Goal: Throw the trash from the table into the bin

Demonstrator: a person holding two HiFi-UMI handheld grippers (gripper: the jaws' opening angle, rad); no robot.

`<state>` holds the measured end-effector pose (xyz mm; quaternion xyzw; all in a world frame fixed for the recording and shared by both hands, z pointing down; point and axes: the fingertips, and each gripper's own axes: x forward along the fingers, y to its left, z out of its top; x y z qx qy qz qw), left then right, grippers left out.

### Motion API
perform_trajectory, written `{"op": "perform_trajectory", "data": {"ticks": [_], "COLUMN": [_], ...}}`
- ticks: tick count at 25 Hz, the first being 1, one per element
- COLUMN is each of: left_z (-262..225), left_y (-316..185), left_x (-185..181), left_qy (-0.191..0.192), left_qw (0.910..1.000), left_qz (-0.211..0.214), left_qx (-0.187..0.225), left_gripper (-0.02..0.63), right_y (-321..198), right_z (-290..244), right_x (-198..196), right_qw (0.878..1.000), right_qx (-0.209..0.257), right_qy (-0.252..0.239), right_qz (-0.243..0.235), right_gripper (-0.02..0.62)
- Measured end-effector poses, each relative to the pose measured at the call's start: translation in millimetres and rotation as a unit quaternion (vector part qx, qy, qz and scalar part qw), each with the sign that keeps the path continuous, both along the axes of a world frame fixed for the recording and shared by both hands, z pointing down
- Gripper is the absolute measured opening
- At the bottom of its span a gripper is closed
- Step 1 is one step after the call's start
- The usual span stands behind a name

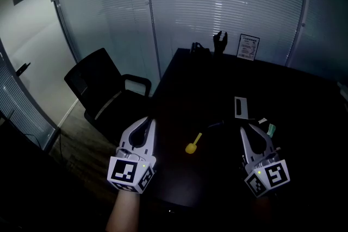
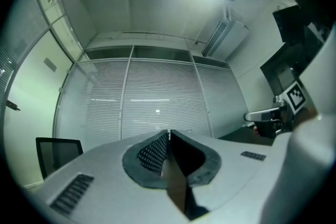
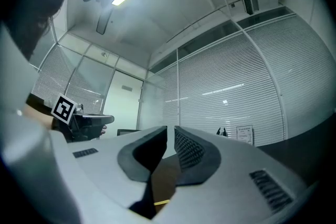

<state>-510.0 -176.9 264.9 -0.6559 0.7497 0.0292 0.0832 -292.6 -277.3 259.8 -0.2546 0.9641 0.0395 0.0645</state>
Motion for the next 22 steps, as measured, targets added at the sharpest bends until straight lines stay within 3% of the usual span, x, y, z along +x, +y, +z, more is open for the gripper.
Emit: {"op": "perform_trajectory", "data": {"ticks": [5, 10, 13, 17, 22], "left_z": [9, 13, 17, 28, 35], "left_y": [-9, -10, -11, -9, -6], "left_x": [-9, -20, -27, -36, -46], "left_qy": [0.004, 0.009, 0.009, 0.012, 0.019], "left_qw": [0.9997, 0.9994, 0.9992, 0.9989, 0.9987], "left_qz": [0.021, 0.027, 0.03, 0.029, 0.019], "left_qx": [-0.012, -0.022, -0.026, -0.034, -0.044], "left_gripper": [0.017, 0.02, 0.02, 0.02, 0.02], "right_y": [5, 20, 31, 52, 59], "right_z": [19, 60, 96, 153, 210], "right_x": [-30, -66, -86, -110, -124], "right_qw": [0.999, 0.987, 0.969, 0.933, 0.902], "right_qx": [-0.002, 0.025, 0.041, 0.054, 0.055], "right_qy": [0.037, 0.124, 0.202, 0.302, 0.363], "right_qz": [-0.038, -0.097, -0.134, -0.188, -0.228], "right_gripper": [0.099, 0.132, 0.138, 0.144, 0.144]}}
